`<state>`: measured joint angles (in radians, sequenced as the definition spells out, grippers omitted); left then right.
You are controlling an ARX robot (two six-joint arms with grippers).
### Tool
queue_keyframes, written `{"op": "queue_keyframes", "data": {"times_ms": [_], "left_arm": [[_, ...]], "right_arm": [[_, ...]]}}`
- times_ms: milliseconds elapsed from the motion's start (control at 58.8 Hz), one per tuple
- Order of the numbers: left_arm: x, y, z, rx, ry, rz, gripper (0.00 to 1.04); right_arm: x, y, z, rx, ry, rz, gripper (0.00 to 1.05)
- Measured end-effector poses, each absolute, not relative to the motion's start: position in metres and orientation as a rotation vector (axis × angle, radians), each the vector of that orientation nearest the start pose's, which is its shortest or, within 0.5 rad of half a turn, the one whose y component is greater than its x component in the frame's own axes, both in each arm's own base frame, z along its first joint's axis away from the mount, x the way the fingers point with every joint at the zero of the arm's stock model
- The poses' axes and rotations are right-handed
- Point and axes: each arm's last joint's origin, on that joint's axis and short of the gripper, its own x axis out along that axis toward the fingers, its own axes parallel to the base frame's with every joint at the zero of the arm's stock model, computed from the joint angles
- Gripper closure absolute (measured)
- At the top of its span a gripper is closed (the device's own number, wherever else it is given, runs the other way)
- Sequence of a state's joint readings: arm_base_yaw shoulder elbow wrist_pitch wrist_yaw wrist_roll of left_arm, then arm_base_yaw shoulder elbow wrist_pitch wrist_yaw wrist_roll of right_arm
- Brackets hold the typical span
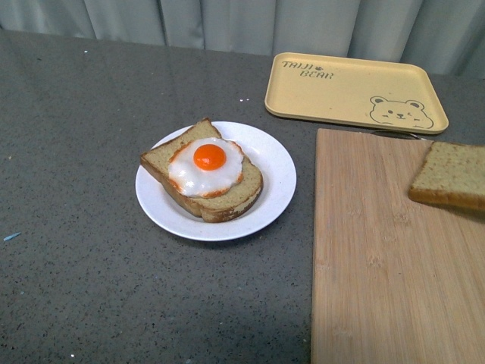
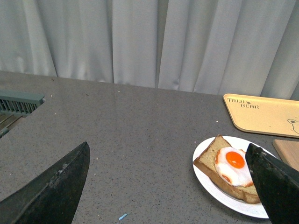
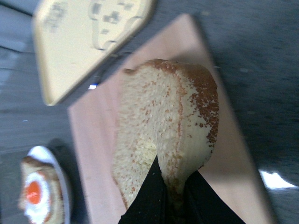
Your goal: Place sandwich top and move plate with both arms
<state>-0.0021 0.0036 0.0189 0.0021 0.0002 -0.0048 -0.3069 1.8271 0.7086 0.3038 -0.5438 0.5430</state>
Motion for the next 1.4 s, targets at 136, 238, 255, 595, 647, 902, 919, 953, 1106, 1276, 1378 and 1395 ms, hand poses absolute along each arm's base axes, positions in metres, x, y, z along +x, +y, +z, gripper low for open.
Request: {"op": "queue_keyframes", "data": {"times_ms": [136,238,255,595,647,902,919,953,1106,1276,1378,1395], "left_arm": [[0.097,0.0,0.17,-0.005,-0.017,-0.002,0.07],[0.097,0.0,0.17,-0.005,-0.017,-0.002,0.07],[0.097,0.0,0.17,-0.005,-0.017,-0.002,0.07],[0.097,0.0,0.17,-0.005,-0.017,-0.002,0.07],[0.097,0.0,0.17,-0.005,-0.017,-0.002,0.07],[0.097,0.0,0.17,-0.005,-0.017,-0.002,0.07],[0.097,0.0,0.17,-0.005,-0.017,-0.002,0.07],[0.097,0.0,0.17,-0.005,-0.017,-0.002,0.07],[0.097,0.0,0.17,-0.005,-0.017,-0.002,0.07],[0.097,0.0,0.17,-0.005,-0.017,-0.002,0.07],[0.097,0.0,0.17,-0.005,-0.017,-0.002,0.07],[0.097,0.0,0.17,-0.005,-0.017,-0.002,0.07]], "right_arm": [[0.305,-0.04,0.124,0.894,0.693,0.158,1.02],[0.312,-0.002,0.129,0.951,0.673,0.254,1.02],[0.313,0.007,0.129,0.961,0.675,0.271,1.02],[0.334,0.134,0.094,1.112,0.859,0.402,1.02],[0.334,0.142,0.089,1.11,0.88,0.399,1.02],[0.333,0.164,0.069,1.088,0.95,0.339,1.02],[0.332,0.165,0.069,1.086,0.954,0.337,1.02],[0.332,0.166,0.067,1.078,0.961,0.328,1.02],[0.326,0.167,0.066,1.046,0.952,0.312,0.82],[0.308,0.156,0.085,0.939,0.893,0.301,0.48],[0.302,0.145,0.103,0.851,0.801,0.282,0.3],[0.301,0.142,0.107,0.836,0.783,0.276,0.27]]}}
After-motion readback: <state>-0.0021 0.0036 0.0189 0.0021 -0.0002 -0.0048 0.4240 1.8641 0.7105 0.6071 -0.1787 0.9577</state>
